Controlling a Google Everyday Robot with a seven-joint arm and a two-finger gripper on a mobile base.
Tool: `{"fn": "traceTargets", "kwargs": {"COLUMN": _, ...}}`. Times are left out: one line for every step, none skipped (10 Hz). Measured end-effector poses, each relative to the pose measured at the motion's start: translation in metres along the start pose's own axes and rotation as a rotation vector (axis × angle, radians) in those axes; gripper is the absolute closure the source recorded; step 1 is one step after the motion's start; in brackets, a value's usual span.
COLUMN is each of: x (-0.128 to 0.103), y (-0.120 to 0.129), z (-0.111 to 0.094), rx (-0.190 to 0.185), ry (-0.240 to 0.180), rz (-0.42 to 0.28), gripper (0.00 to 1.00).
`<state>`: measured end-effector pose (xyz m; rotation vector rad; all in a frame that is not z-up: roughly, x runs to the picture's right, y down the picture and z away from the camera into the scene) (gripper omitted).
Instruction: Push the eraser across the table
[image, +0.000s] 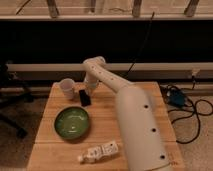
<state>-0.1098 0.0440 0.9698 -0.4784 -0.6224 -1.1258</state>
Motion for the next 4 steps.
{"fn": "traceTargets", "kwargs": {"x": -0.0083, "y": -0.0058, "z": 0.0007, "rx": 0.002, "ry": 0.002, "rz": -0.017, "gripper": 0.92}}
{"fn": "traceTargets", "kwargs": {"x": -0.0134, "y": -0.0065, "z": 0.0017, "rx": 0.004, "ry": 0.006, "rz": -0.008, "gripper": 0.92}}
{"fn": "traceTargets", "kwargs": {"x": -0.0118, "y": -0.0055, "z": 0.0009, "rx": 0.006, "ry": 0.007, "rz": 0.0, "gripper": 0.92}}
{"fn": "traceTargets", "kwargs": {"x": -0.0069, "y": -0.0041, "z": -0.0001, "rx": 0.007, "ry": 0.009, "rz": -0.001, "gripper": 0.92}}
